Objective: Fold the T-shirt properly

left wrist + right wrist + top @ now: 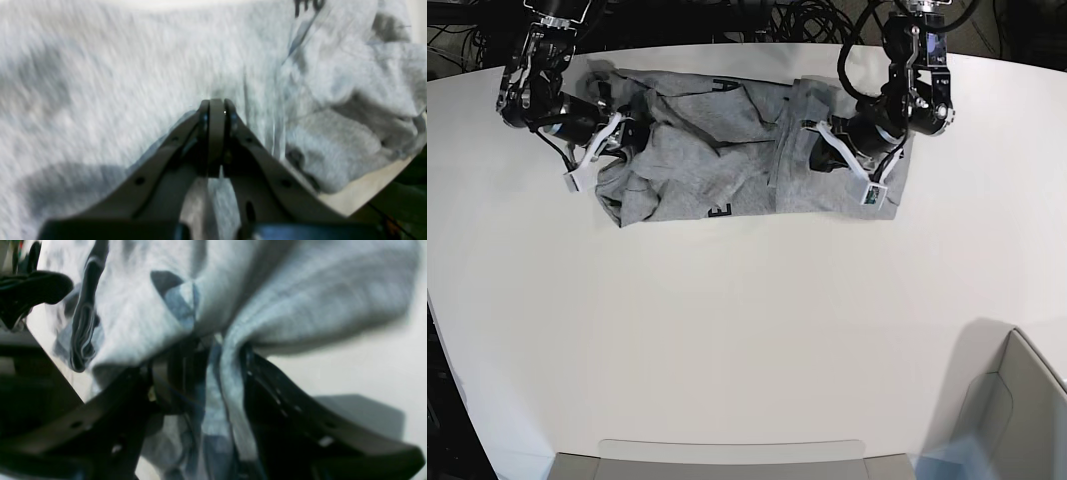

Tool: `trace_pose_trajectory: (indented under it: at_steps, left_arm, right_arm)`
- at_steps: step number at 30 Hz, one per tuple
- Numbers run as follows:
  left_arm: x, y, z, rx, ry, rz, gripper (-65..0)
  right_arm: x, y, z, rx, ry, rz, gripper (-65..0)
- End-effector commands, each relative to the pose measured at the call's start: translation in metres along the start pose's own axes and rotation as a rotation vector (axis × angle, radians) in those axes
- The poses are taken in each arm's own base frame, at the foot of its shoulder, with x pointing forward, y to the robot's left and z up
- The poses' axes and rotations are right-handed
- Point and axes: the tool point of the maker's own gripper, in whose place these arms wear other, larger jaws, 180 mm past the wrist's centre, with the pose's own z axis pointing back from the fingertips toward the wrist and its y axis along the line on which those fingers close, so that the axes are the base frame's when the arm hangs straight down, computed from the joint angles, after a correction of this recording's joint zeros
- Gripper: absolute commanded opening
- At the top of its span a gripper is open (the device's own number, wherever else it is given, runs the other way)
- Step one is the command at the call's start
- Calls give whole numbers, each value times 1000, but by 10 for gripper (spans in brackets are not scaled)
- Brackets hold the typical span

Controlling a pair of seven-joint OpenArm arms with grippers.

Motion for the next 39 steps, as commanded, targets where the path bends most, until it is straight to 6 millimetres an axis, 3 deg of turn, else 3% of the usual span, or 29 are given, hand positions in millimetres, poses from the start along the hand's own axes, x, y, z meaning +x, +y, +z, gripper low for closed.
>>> trace_pose_trajectory:
  at_steps: [1, 9, 11, 15, 18, 23, 31, 34, 39]
  left_arm:
    - [13, -4, 3, -13, -40, -15, -650]
    - [12, -9, 10, -14, -50, -28, -650]
    - [11, -9, 10, -14, -49, -27, -650]
    - [11, -9, 11, -12, -49, -28, -650]
    - [14, -12, 16, -14, -63, -41, -650]
    - [23, -20, 24, -18, -94, -67, -650]
    - [13, -18, 26, -14, -75, -54, -650]
    - [8, -18, 27, -12, -67, -50, -650]
    - [7, -22, 35, -10, -76, -63, -650]
  right_arm:
    - [6, 7, -6, 8, -9, 38, -403]
    - [2, 33, -41, 34, 64, 115, -408]
    - [3, 27, -45, -12, 92, 106, -456]
    - [5, 9, -44, -114, 131, 95, -650]
    - [11, -7, -40, -196, 149, 123, -650]
    - [35, -41, -14, -313, 157, 188, -650]
    - [82, -113, 60, -552, 79, 127, -650]
    - [90, -122, 77, -592, 71, 138, -650]
    - [108, -115, 92, -663, 50, 225, -650]
